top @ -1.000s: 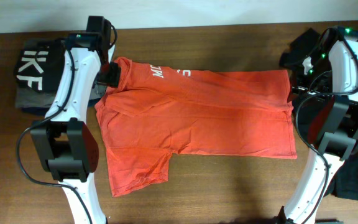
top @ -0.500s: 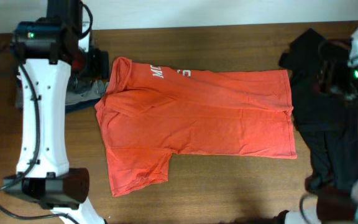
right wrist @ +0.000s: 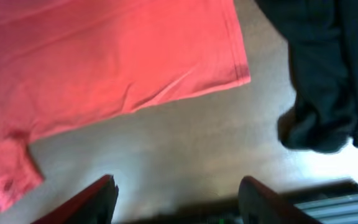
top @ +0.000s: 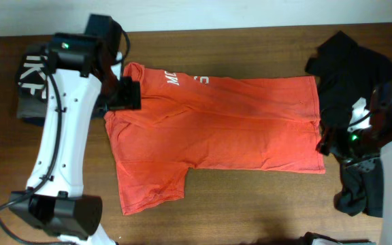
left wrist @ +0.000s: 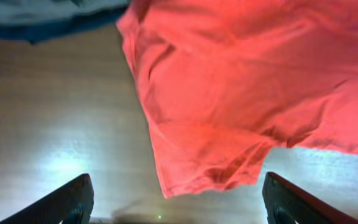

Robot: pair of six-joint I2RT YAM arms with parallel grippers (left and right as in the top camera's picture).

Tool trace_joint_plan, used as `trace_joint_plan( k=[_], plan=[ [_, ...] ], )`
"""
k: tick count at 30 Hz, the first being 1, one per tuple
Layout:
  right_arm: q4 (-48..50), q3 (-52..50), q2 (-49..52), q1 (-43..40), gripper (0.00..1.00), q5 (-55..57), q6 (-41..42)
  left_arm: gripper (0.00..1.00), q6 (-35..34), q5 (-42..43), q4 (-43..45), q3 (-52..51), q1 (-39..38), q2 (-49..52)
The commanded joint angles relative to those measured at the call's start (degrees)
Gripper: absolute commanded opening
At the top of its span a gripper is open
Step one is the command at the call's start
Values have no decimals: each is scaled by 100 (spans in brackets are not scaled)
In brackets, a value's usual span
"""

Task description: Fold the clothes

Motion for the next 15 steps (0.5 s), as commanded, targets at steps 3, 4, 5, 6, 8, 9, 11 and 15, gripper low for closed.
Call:
trace_joint_plan(
  k=[3, 4, 5, 6, 8, 9, 11, 15],
  plan=[
    [1176, -1344, -92, 0, 66, 219, 688, 87, -870, -79, 909, -1915, -120, -1185],
    [1462, -1591, -66, 0, 66, 385, 820, 86, -990, -79, 1154, -2317, -120, -1434],
    [1668, -1746, -35, 0, 66, 509, 940, 86, -1058, -79, 1355, -2629, -120, -1609],
    [1832, -1853, -11, 0, 66, 570, 1008, 87, -1158, -57, 1655, -3112, -120, -1886],
    [2159, -2039, 42, 0, 66, 621, 1139, 86, -1296, 87, 2124, -3840, -120, -2275],
    [2247, -2083, 59, 0, 66, 623, 1154, 86, -1296, 219, 2312, -4107, -120, -2402],
    [2551, -2216, 111, 0, 66, 625, 1152, 83, -1300, 728, 2800, -4813, -120, -2610],
    [2754, -2264, 186, 0, 66, 774, 1145, 79, -1578, 1266, 2944, -5438, -120, -2599]
  ],
)
